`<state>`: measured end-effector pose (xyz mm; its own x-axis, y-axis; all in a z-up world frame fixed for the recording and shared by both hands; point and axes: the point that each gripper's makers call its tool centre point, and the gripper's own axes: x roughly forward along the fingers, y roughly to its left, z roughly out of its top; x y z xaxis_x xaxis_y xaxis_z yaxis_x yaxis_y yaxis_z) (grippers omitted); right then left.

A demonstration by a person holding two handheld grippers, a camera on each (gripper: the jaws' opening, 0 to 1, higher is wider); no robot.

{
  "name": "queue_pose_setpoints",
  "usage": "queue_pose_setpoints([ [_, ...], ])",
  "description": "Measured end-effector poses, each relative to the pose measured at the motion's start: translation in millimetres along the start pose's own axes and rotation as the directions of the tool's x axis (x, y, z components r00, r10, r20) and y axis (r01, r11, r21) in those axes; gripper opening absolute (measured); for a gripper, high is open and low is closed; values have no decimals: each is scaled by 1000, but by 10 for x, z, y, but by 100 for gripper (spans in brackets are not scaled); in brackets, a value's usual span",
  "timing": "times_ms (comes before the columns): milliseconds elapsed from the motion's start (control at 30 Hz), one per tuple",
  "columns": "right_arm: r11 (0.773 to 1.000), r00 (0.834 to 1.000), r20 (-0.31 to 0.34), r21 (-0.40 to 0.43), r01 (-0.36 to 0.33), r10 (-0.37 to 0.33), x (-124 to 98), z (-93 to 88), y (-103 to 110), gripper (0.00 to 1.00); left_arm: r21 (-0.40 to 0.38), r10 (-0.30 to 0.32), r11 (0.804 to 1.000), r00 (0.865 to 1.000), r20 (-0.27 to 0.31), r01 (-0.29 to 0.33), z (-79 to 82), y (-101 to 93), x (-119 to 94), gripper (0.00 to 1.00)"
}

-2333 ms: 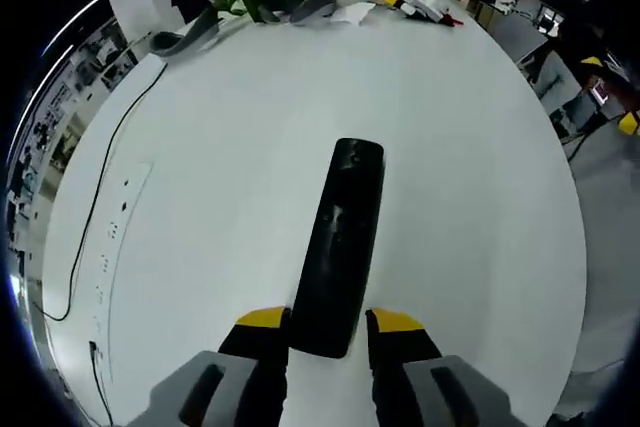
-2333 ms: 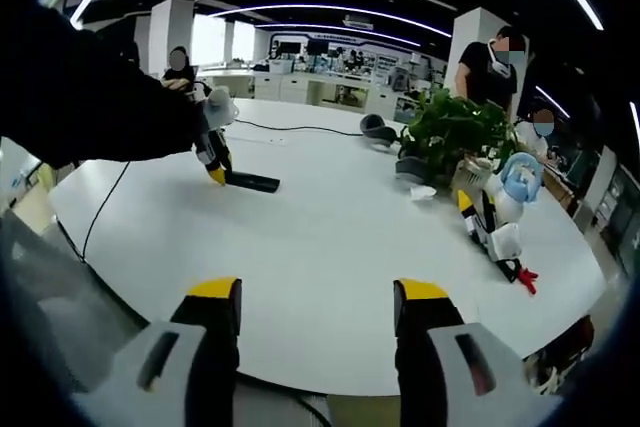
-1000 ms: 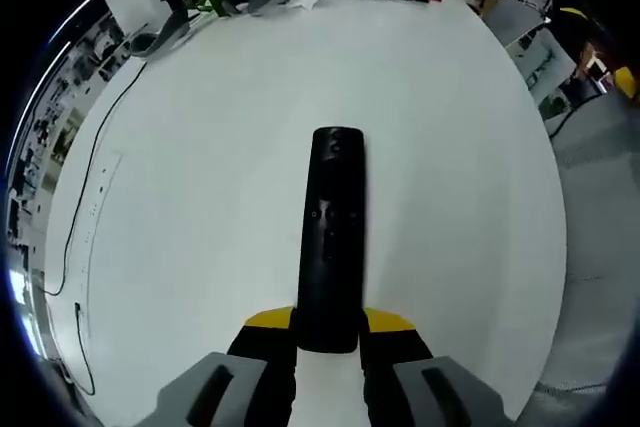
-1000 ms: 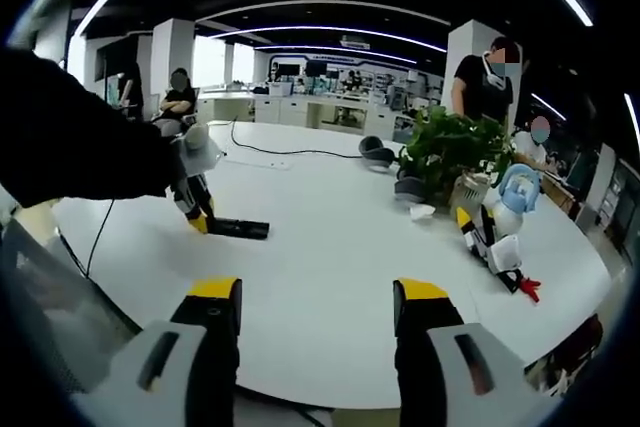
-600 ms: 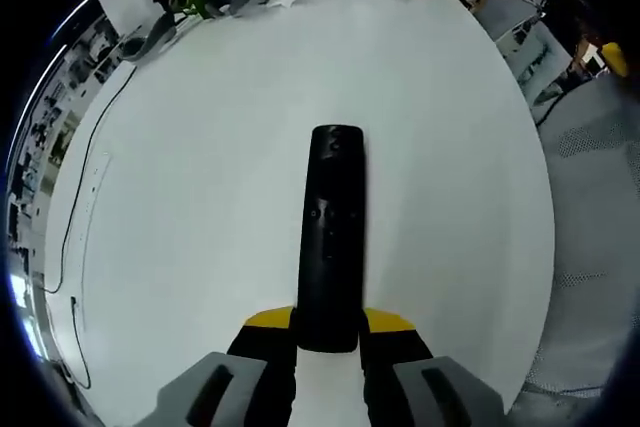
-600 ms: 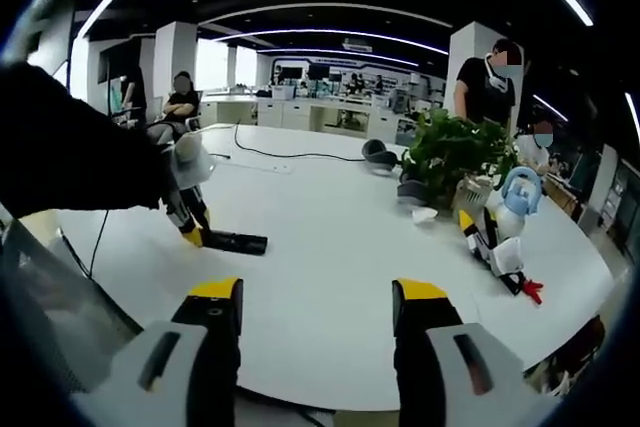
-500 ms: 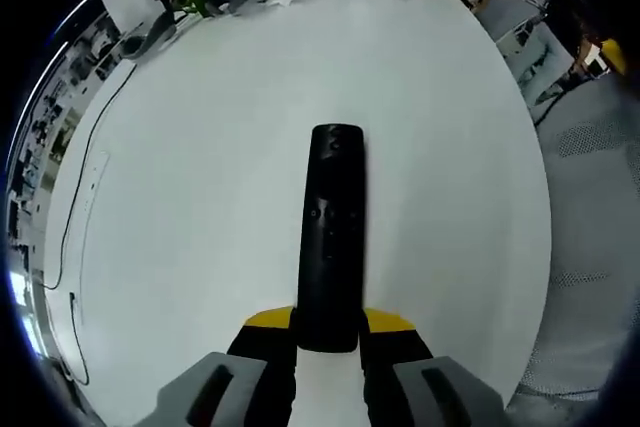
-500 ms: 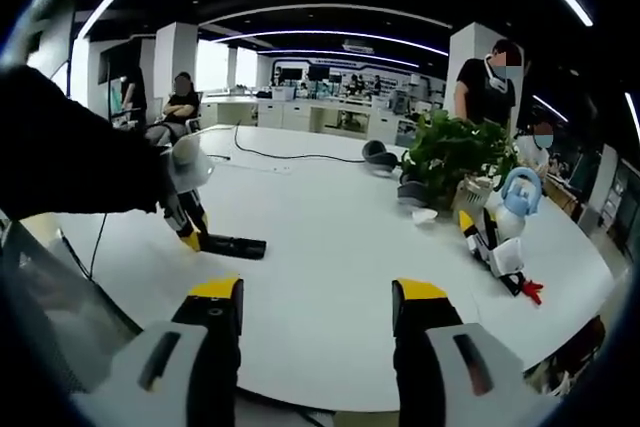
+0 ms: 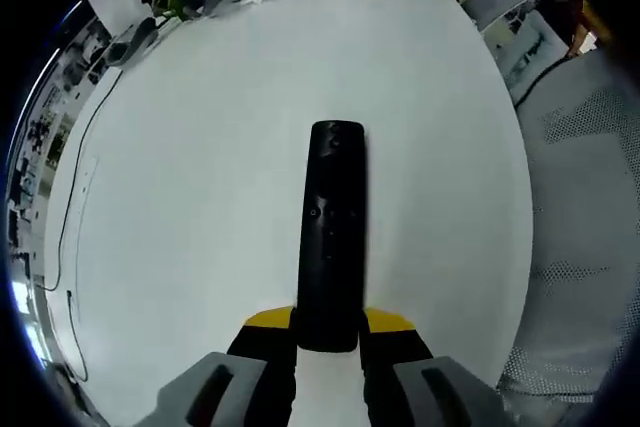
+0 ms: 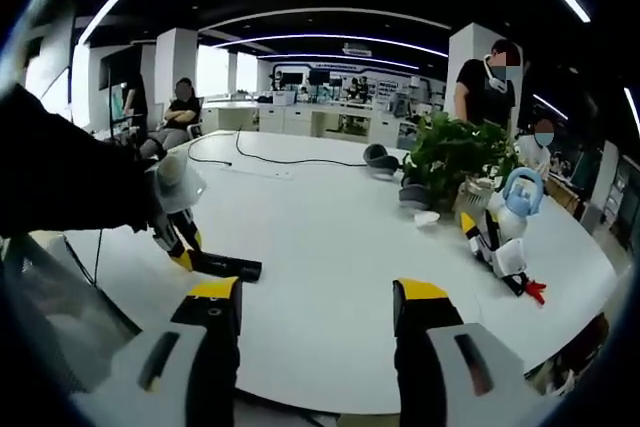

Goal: Press the specified remote control buttons in sequence, fully releasing each button before pressing the next.

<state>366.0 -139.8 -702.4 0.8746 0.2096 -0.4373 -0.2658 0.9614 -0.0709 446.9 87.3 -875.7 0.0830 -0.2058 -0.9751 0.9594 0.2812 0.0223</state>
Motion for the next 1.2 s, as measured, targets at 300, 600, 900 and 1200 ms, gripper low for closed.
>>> queue_pose_setpoints([
  [300, 1000, 1000, 17, 10, -22, 22, -13, 34, 37, 63, -11, 4, 1000, 1000, -1, -5, -43, -292, -22, 23],
  [600, 995, 995, 33, 22, -95, 94, -40, 95, 145, 62, -45, 10, 999, 999, 47, -8, -57, -470, -26, 24],
  [900, 982, 977, 107, 11, -186, 184, -60, 596, 223, 57, -55, 18, 998, 997, 69, -15, -60, -696, -33, 24],
  [1200, 958, 941, 184, -64, -278, 285, 108, 1345, 451, 48, -111, 31, 994, 992, 125, -17, -56, -965, -44, 24],
])
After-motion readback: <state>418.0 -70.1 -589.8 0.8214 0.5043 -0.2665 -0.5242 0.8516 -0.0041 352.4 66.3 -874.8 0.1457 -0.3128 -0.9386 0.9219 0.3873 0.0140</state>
